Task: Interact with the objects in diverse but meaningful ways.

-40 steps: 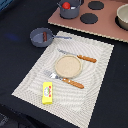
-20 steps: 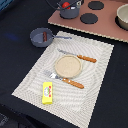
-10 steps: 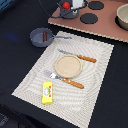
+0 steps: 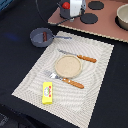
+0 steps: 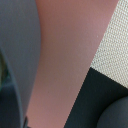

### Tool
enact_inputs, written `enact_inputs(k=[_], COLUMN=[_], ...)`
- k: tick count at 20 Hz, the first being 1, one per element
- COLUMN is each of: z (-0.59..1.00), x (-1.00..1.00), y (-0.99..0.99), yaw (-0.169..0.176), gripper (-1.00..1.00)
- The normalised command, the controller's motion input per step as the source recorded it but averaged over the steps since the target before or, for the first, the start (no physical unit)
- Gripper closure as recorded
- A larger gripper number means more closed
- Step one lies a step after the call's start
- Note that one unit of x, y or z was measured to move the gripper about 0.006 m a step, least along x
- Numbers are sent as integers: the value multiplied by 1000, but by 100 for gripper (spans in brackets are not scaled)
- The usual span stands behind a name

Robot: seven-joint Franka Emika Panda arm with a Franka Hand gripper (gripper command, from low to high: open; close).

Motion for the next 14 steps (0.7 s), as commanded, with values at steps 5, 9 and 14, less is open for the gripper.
enact_inputs(k=[5,9,14], z=[-227,-253,-261], x=[-437,-421,-393], y=[2,0,-14], yaw=[53,53,49], gripper=[-100,-100,100])
